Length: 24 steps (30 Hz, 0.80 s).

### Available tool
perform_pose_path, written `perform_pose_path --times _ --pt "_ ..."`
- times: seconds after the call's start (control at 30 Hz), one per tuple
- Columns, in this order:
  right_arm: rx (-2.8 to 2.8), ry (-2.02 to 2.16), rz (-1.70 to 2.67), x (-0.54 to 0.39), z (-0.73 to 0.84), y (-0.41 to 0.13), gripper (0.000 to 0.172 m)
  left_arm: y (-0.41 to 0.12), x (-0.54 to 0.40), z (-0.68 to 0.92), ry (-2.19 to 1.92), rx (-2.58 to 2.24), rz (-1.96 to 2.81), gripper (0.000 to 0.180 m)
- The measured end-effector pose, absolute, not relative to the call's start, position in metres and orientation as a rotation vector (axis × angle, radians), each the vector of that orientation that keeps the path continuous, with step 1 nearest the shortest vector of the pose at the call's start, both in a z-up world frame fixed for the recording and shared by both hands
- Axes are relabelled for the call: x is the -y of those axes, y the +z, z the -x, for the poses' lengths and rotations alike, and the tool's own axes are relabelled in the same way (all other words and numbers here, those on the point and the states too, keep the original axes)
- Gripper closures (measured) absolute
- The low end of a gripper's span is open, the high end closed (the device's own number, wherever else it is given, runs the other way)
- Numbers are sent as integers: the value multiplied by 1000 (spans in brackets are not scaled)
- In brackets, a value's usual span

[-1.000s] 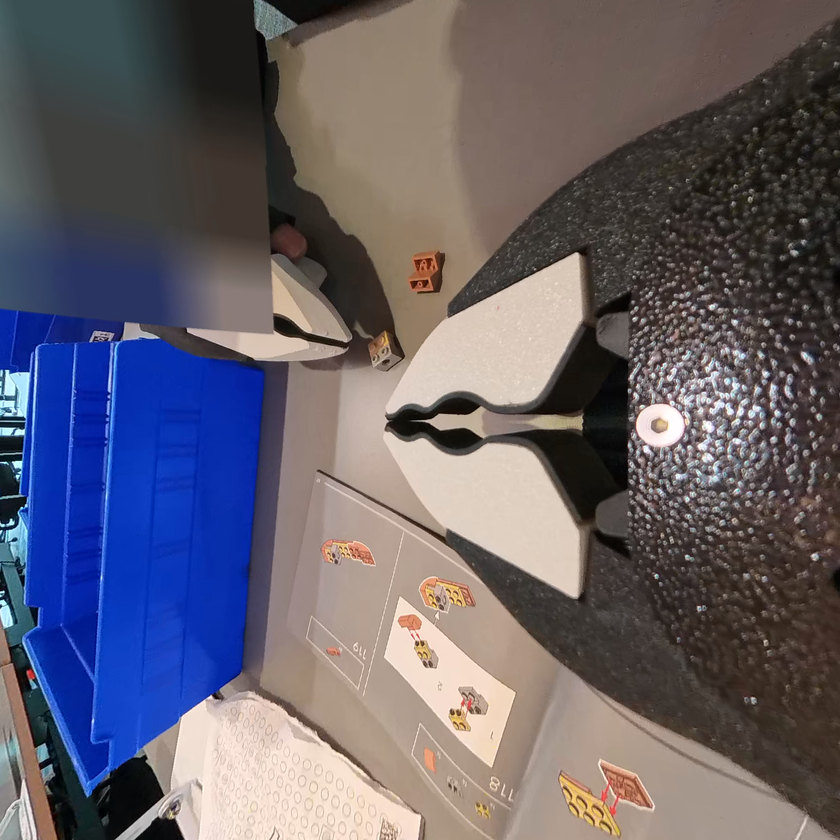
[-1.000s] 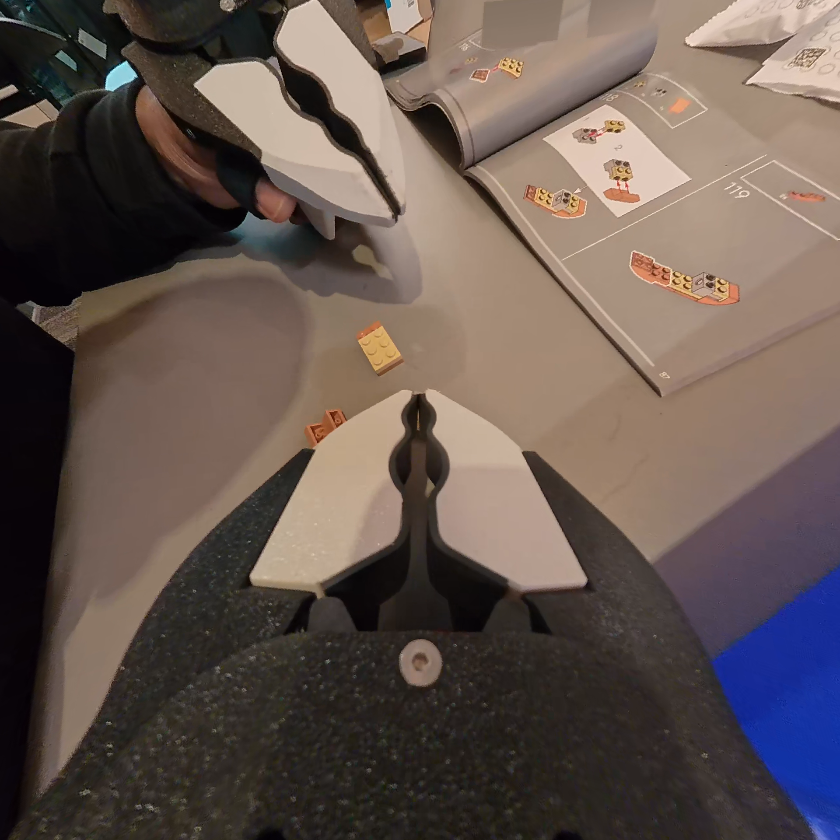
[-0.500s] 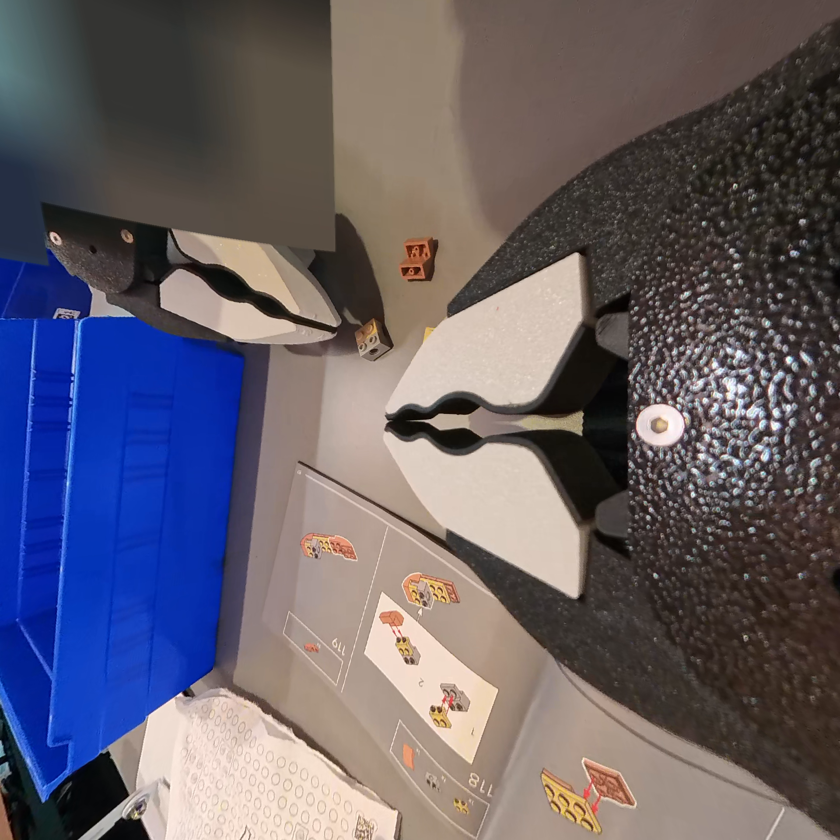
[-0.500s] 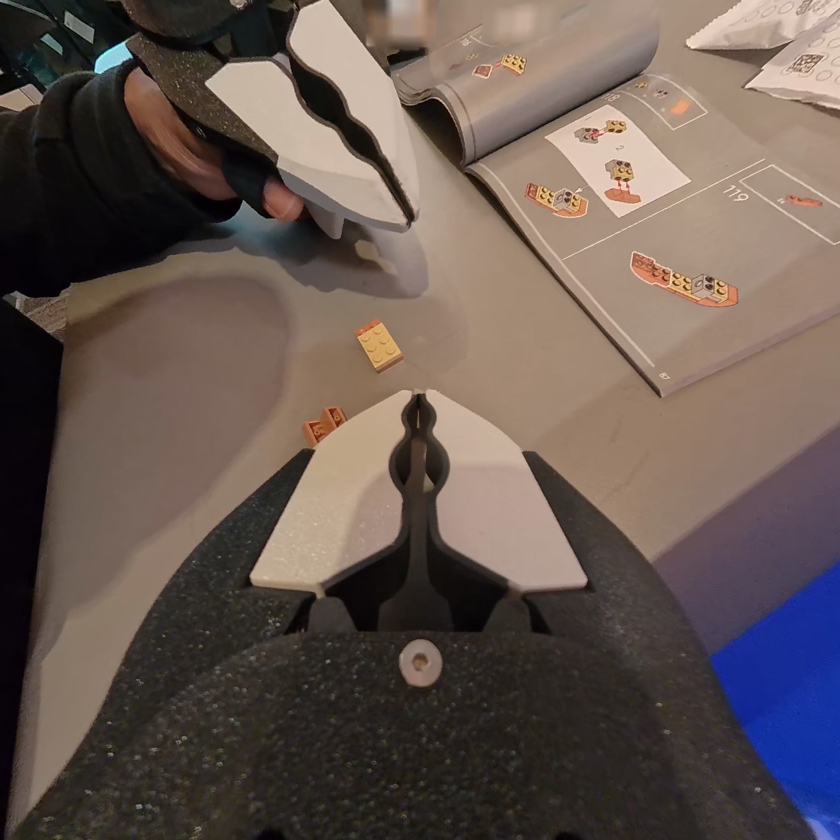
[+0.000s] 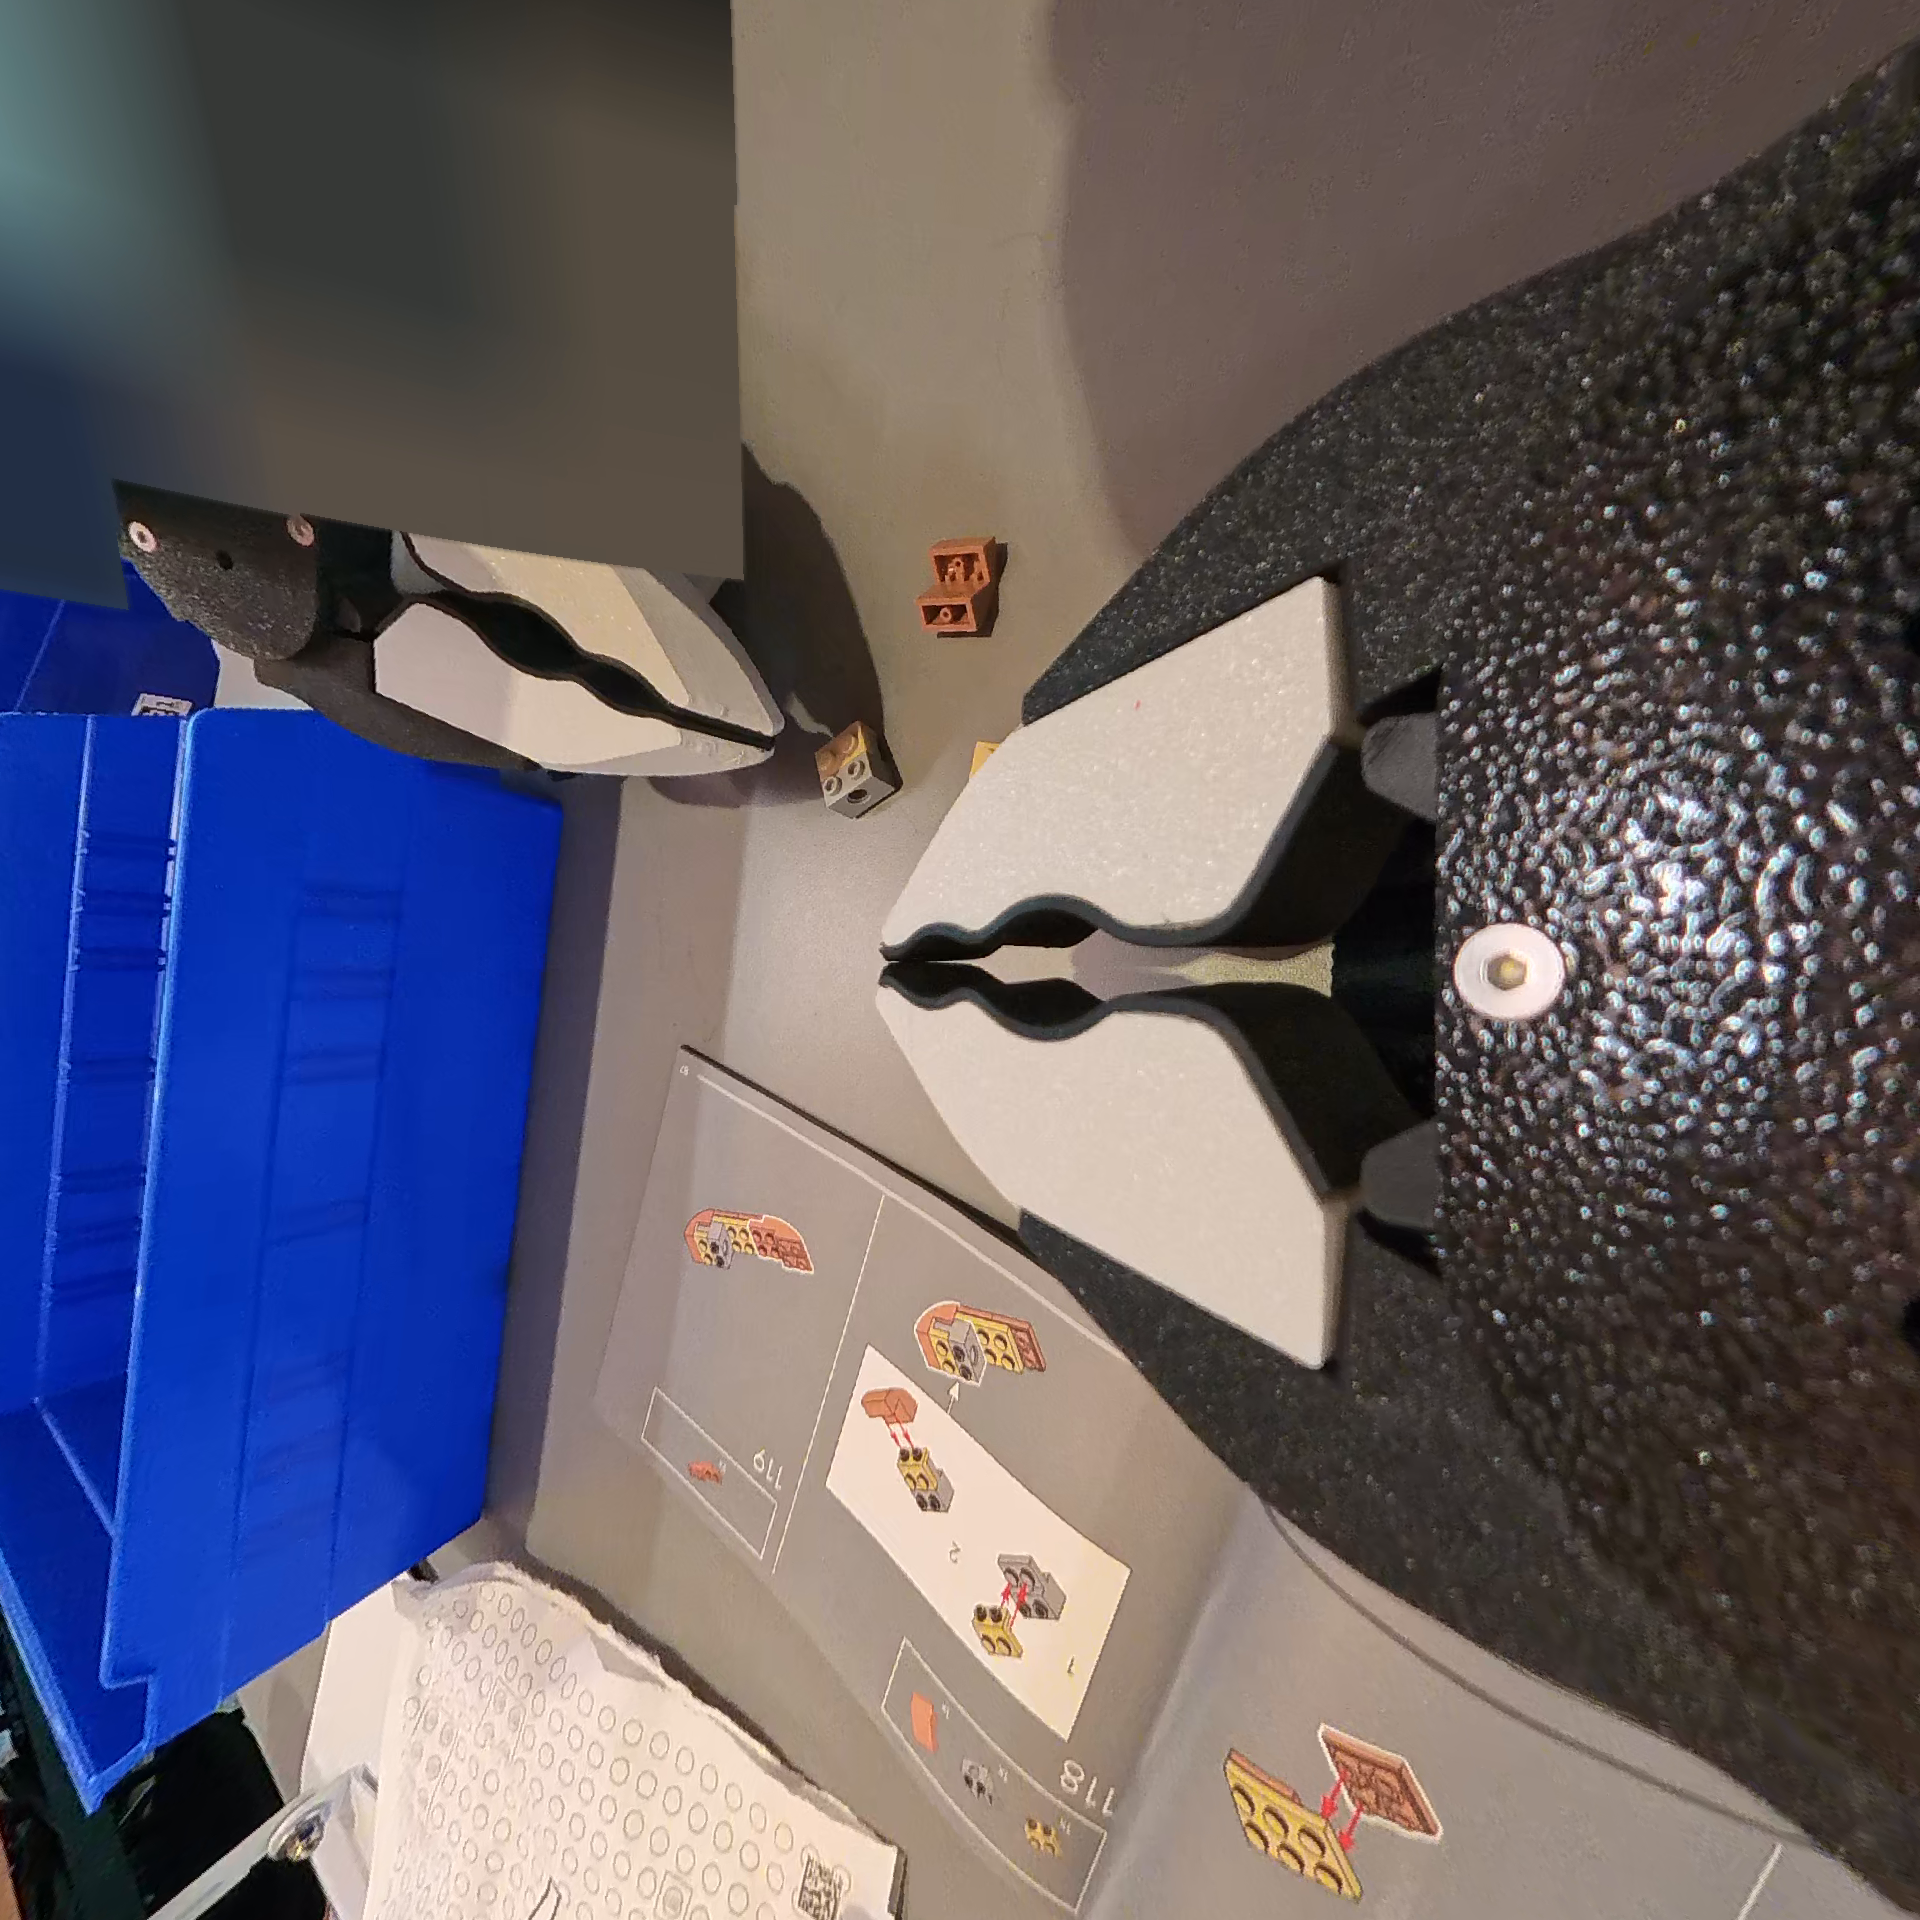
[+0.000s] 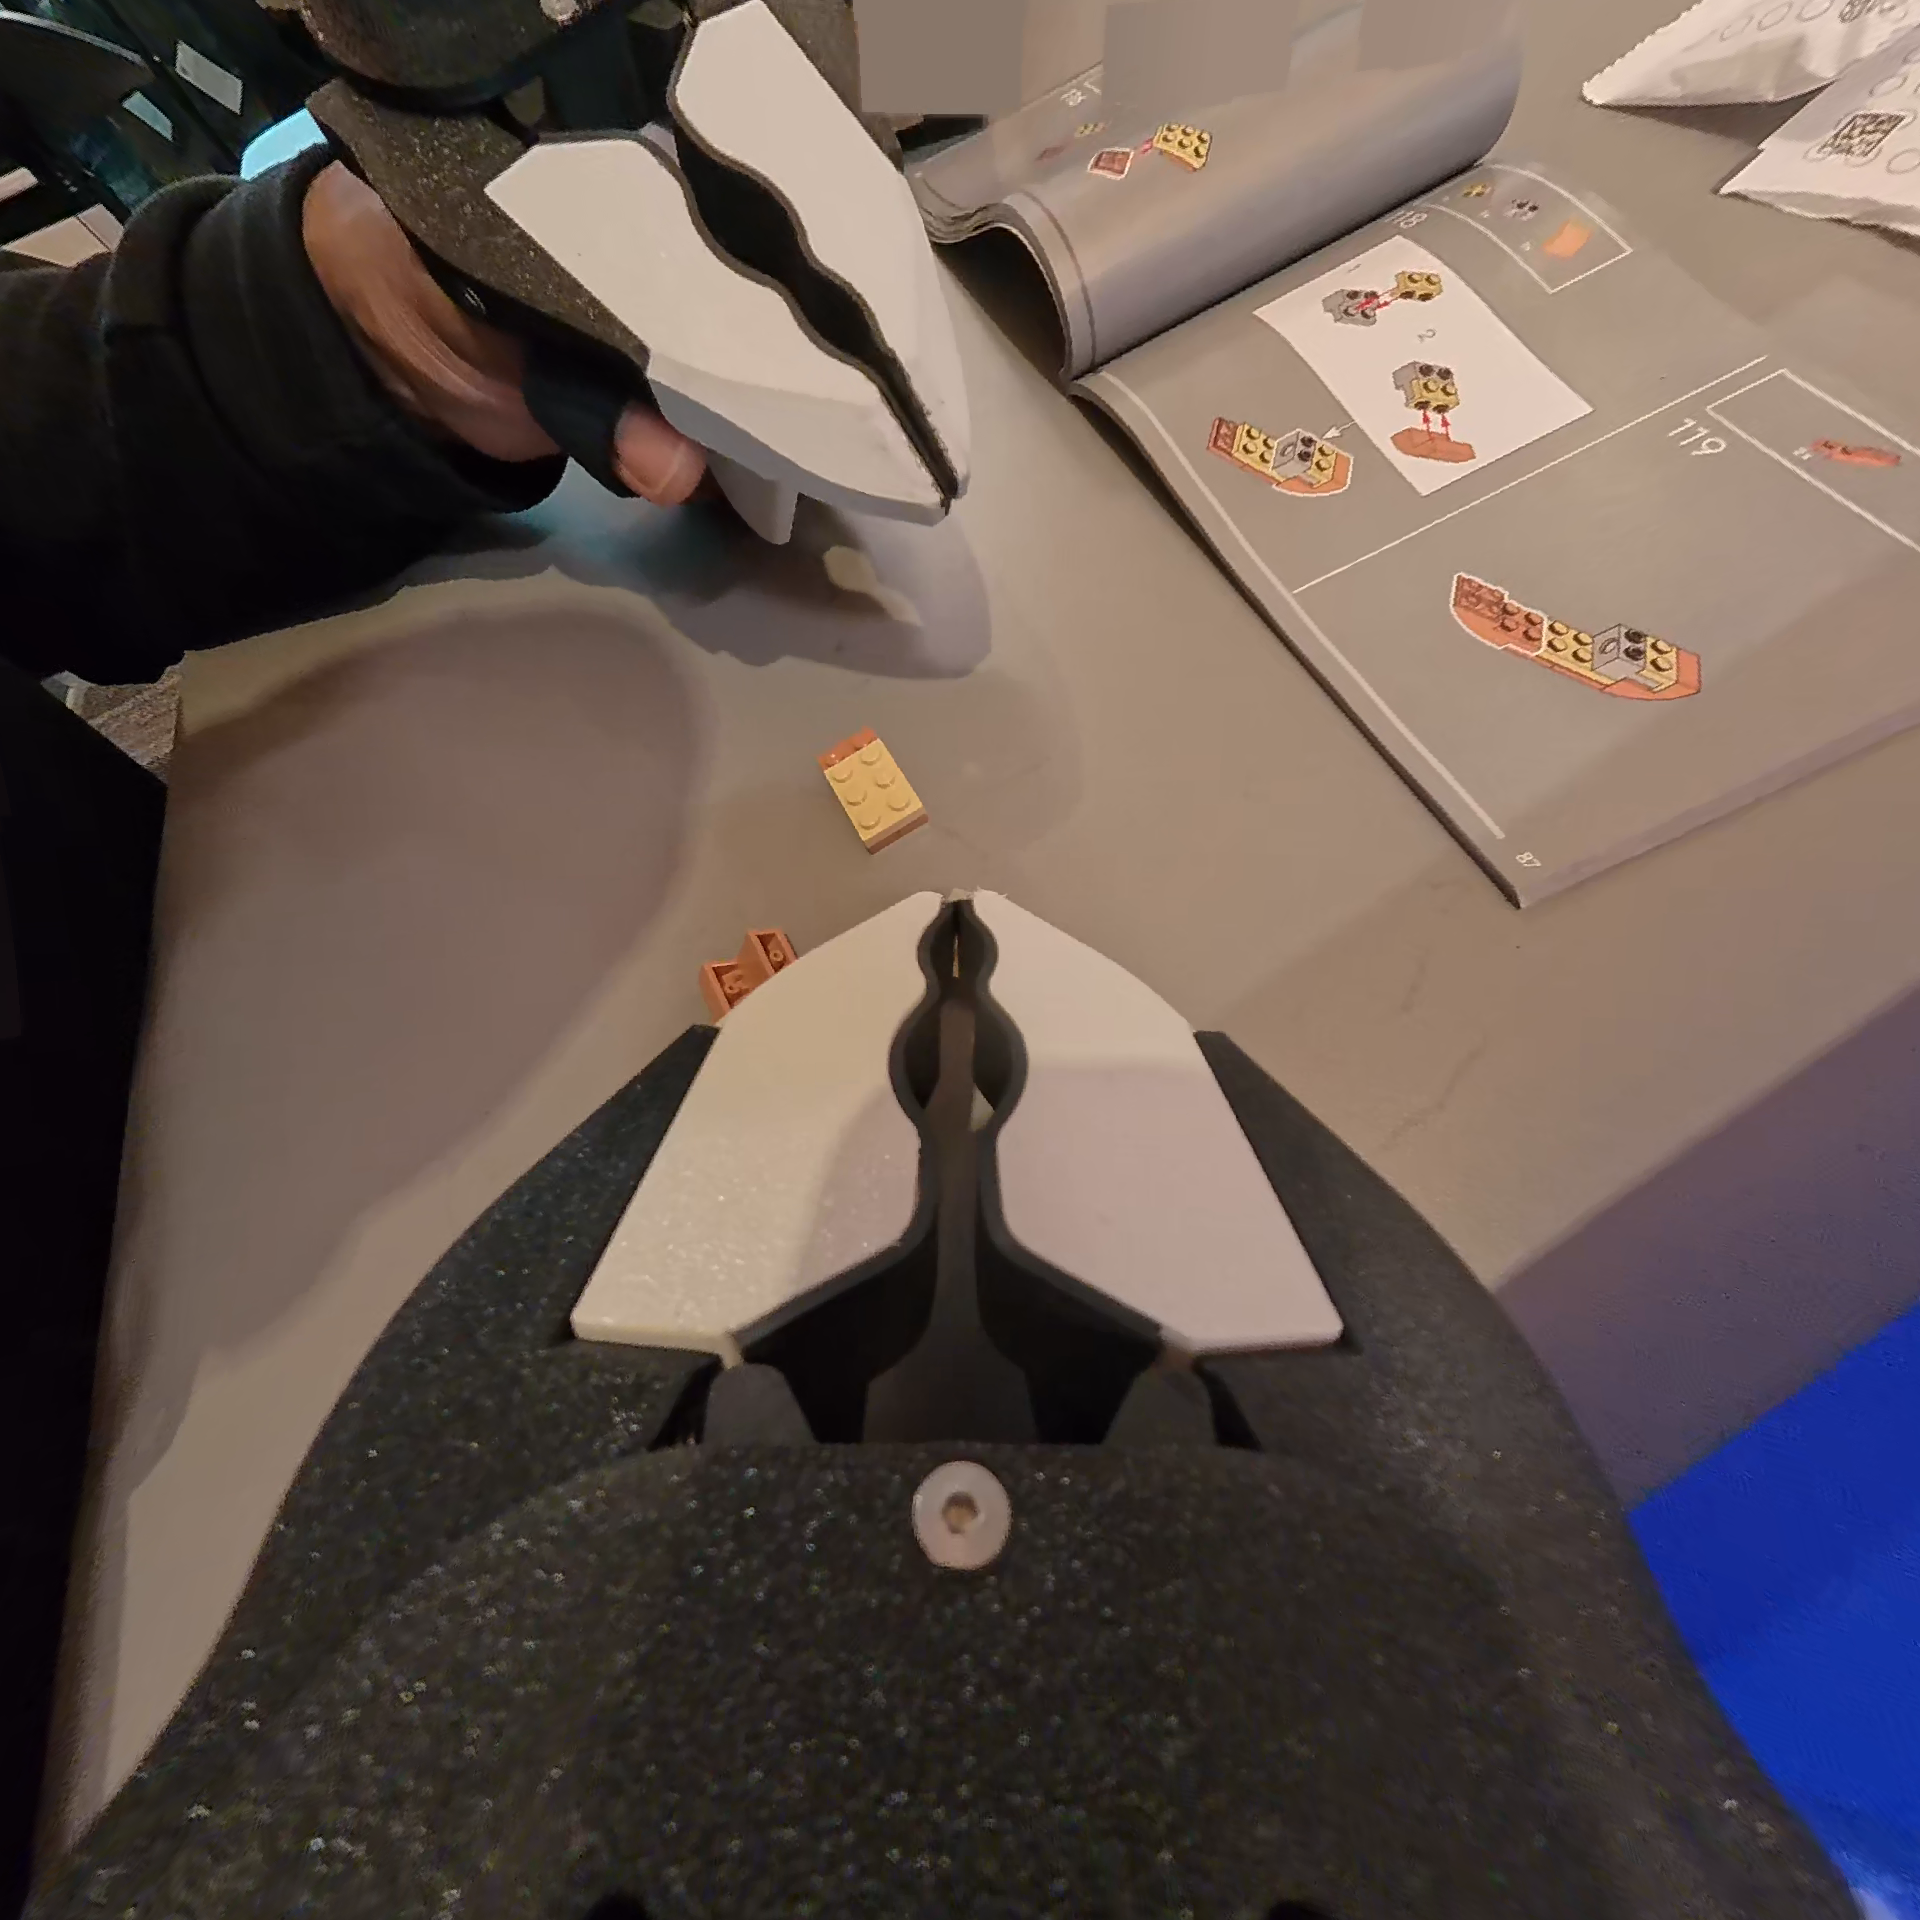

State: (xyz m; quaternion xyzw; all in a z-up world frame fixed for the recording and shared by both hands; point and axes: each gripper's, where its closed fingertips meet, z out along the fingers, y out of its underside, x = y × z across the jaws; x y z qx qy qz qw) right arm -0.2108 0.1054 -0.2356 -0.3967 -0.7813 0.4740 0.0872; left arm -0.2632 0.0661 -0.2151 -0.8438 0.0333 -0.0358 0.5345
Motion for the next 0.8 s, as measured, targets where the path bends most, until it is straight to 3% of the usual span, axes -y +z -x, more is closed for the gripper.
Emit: perform_pose_path --times 0.8 --pt "2332 1395 1156 -104 210 -236 172 -217 -66 264 -89 -73 2021 180"
